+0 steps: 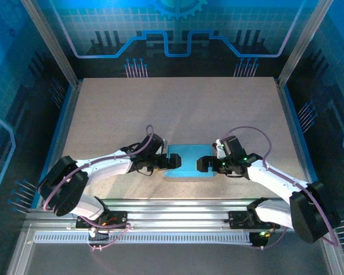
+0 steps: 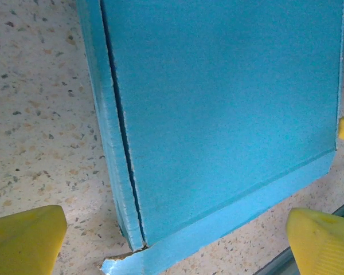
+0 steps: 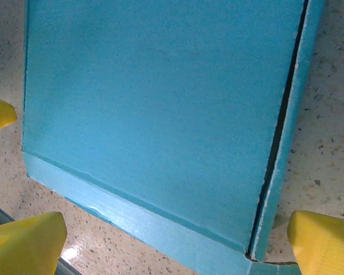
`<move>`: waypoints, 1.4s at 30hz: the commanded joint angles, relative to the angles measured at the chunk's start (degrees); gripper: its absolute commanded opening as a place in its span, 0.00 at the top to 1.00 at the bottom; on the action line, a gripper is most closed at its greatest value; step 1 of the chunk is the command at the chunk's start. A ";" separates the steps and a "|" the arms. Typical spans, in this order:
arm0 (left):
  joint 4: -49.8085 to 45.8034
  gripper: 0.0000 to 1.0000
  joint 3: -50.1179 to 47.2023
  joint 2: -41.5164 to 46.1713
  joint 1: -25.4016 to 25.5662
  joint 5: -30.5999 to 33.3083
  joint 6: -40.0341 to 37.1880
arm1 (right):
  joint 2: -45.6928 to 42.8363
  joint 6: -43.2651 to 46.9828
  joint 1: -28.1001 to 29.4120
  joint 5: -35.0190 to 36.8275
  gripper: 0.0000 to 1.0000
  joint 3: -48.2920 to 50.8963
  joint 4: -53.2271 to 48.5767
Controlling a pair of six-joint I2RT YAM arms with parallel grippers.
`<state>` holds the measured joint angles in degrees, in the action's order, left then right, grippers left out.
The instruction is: Fold the paper box
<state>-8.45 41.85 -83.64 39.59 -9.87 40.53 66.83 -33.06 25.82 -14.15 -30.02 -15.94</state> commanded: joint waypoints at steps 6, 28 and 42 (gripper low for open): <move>-0.53 0.01 -0.49 1.13 0.37 -1.28 -0.07 | -0.53 -0.52 0.53 -0.78 0.00 0.76 1.08; -1.22 0.01 3.01 -0.84 0.44 -4.11 -1.20 | -1.50 -0.78 0.49 -0.73 0.00 -0.21 -0.90; 3.03 0.01 2.93 -3.01 0.40 -6.34 -0.46 | -0.73 -1.04 0.53 -2.20 0.00 0.78 1.66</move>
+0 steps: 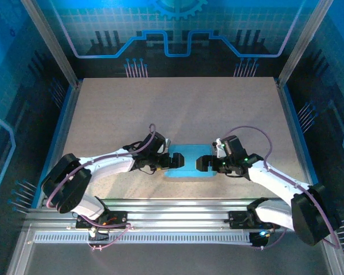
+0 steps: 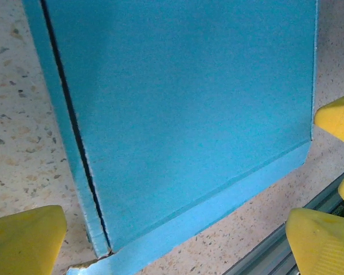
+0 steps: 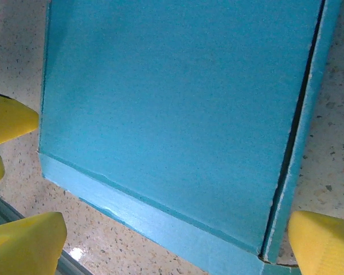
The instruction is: Fold the paper box
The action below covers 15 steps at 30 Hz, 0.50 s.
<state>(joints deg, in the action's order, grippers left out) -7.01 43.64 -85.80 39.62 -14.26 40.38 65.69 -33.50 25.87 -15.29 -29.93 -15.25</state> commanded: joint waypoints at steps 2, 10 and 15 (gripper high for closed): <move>2.15 0.01 1.02 -0.78 0.41 -2.15 -0.15 | 0.31 -0.61 0.49 -1.16 0.00 0.88 1.24; 1.86 0.01 0.96 -0.67 0.45 -1.45 -0.08 | -0.20 -0.76 0.45 1.26 0.00 0.84 -0.08; 0.95 0.01 0.97 -0.46 0.41 -0.22 -0.61 | 0.00 -1.22 0.46 1.69 0.00 1.06 -0.09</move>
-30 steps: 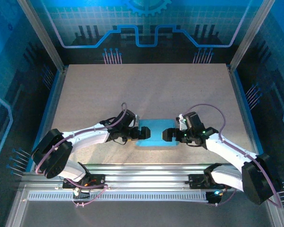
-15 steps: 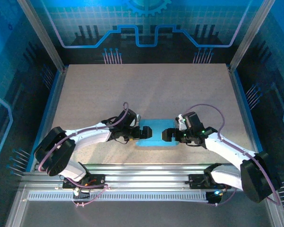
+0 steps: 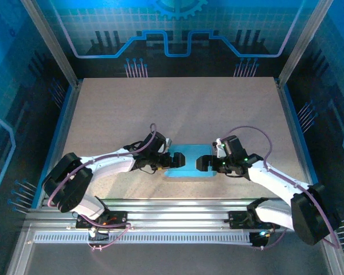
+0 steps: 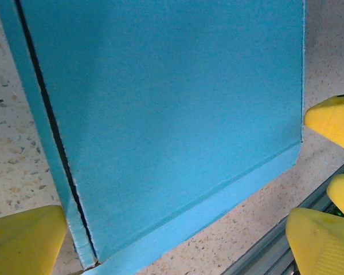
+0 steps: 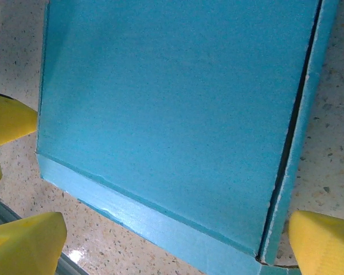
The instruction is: Fold the paper box
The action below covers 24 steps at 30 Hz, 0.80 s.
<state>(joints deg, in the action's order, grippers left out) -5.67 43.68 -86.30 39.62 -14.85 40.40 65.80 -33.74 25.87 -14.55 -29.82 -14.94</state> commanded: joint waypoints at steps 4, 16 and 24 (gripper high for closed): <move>-0.24 0.01 1.24 -0.26 0.38 0.76 -1.03 | 0.38 -0.98 0.45 1.68 0.00 0.73 -1.21; -0.54 0.01 1.72 -0.68 0.32 1.08 -1.42 | 1.30 -1.24 0.68 -0.23 0.00 1.48 1.35; 0.42 0.01 1.08 -0.13 0.39 0.83 -1.03 | 1.71 -1.07 0.68 -1.49 0.00 1.95 3.00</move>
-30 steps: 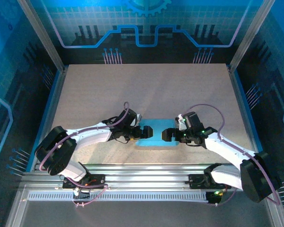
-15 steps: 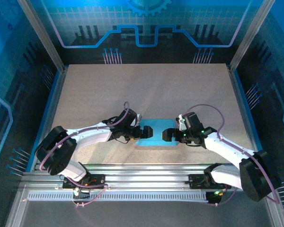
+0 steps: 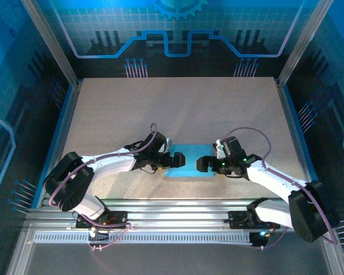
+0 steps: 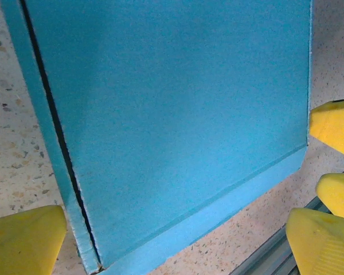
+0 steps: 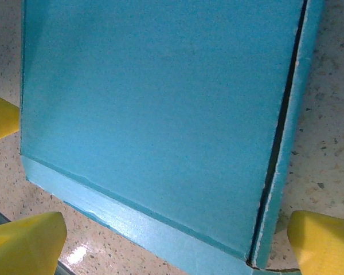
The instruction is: Fold the paper box
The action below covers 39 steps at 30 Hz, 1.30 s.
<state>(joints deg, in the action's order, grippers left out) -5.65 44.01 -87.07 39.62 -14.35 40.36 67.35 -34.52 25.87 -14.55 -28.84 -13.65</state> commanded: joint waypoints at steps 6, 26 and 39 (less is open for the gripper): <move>0.55 0.01 0.64 1.54 0.35 -0.50 -0.56 | -0.34 -0.28 0.65 -2.13 0.00 1.36 2.63; -1.45 0.01 0.45 2.35 0.30 1.50 -0.33 | -1.79 0.86 0.67 1.44 0.00 1.59 1.12; -0.99 0.01 0.98 0.81 0.44 0.04 0.23 | -1.56 0.34 0.67 -1.59 0.00 2.42 4.29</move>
<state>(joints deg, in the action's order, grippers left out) -5.72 44.01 -86.19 39.62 -13.78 40.40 66.24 -34.50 25.87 -14.46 -27.29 -10.98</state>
